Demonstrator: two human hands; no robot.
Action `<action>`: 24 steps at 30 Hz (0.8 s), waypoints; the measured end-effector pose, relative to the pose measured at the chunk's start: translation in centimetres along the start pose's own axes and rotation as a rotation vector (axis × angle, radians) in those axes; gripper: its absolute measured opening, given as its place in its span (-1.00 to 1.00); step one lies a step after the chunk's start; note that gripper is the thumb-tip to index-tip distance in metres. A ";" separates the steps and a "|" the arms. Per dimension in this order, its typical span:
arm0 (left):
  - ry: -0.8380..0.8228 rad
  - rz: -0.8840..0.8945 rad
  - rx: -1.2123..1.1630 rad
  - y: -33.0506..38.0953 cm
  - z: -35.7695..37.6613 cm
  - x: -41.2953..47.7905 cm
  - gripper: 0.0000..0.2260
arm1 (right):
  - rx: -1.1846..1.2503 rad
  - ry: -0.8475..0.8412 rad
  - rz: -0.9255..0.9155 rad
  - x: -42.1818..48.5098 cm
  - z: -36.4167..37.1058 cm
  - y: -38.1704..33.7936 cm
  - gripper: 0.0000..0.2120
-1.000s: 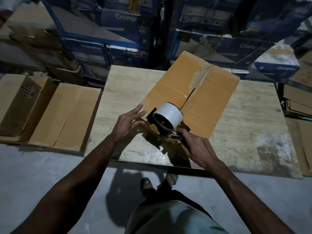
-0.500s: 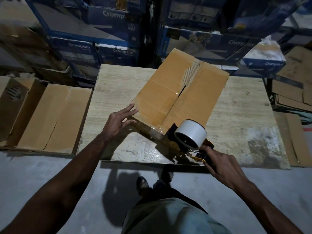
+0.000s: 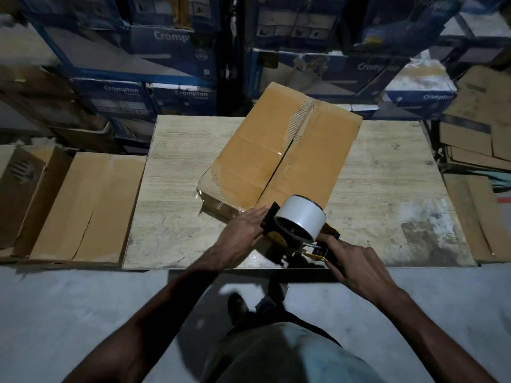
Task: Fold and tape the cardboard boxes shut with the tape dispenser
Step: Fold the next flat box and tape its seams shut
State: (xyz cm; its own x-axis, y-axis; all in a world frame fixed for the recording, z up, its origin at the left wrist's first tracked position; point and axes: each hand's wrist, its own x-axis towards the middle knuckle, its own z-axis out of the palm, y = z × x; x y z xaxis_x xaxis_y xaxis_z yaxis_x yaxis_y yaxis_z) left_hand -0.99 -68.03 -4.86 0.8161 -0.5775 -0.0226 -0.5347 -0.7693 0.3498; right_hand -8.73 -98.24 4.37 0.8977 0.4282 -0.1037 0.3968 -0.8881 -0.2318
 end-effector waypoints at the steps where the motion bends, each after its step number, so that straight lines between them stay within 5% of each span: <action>1: 0.022 -0.009 -0.006 0.5 0.0 0.1 -0.57 | -0.003 0.002 -0.003 0.0 0.0 0.0 -0.45; 8: 0.151 0.119 0.143 -0.1 0.0 -0.2 -0.48 | -0.069 -0.010 -0.050 0.1 -0.4 0.7 -0.42; 14: 0.088 0.163 0.002 -1.4 1.1 -0.2 -0.39 | -0.103 -0.022 -0.021 -3.8 -1.7 3.7 -0.42; 24: 0.192 0.282 0.190 -0.3 1.8 0.1 -0.54 | -0.090 0.004 0.012 -5.3 -0.6 4.4 -0.36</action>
State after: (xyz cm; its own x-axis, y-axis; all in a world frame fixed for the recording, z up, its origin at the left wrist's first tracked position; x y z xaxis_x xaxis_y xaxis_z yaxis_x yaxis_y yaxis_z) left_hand -1.21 -68.37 -6.66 0.6478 -0.7258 0.2316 -0.7604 -0.6348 0.1374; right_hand -11.62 -104.50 4.50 0.9032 0.4171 -0.1016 0.4017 -0.9046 -0.1424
